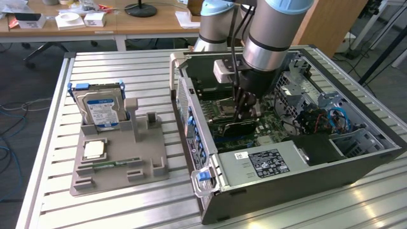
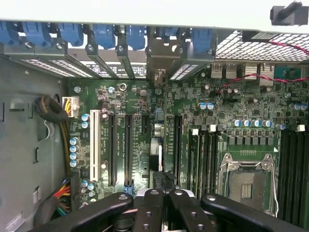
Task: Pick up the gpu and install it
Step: 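Press down on the gpu until it lock into place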
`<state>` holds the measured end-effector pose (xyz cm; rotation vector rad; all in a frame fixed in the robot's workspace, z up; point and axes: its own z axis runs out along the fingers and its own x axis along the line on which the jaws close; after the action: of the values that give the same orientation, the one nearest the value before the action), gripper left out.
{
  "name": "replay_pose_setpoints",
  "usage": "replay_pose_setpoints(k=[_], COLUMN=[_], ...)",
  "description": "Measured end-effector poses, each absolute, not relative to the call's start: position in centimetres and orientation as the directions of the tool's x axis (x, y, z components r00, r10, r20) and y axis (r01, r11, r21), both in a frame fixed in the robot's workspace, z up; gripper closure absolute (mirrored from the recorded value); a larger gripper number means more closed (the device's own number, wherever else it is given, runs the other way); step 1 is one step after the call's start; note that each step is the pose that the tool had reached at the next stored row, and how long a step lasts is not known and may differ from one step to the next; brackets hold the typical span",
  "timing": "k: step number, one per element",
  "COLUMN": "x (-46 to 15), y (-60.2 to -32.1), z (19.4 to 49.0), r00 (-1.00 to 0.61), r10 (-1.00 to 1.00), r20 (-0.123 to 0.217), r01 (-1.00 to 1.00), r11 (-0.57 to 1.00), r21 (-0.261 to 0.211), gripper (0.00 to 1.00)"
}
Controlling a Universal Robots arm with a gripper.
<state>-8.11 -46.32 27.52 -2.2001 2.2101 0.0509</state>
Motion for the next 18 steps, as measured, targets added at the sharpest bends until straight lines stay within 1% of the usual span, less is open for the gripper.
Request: replay_pose_setpoints(k=[18], x=[-8.13], y=[-46.23], z=[27.16], r00=[-0.005], r10=[-0.999], r20=[-0.039], r01=[-1.0], r11=[0.004], r21=[0.007], gripper=[0.9])
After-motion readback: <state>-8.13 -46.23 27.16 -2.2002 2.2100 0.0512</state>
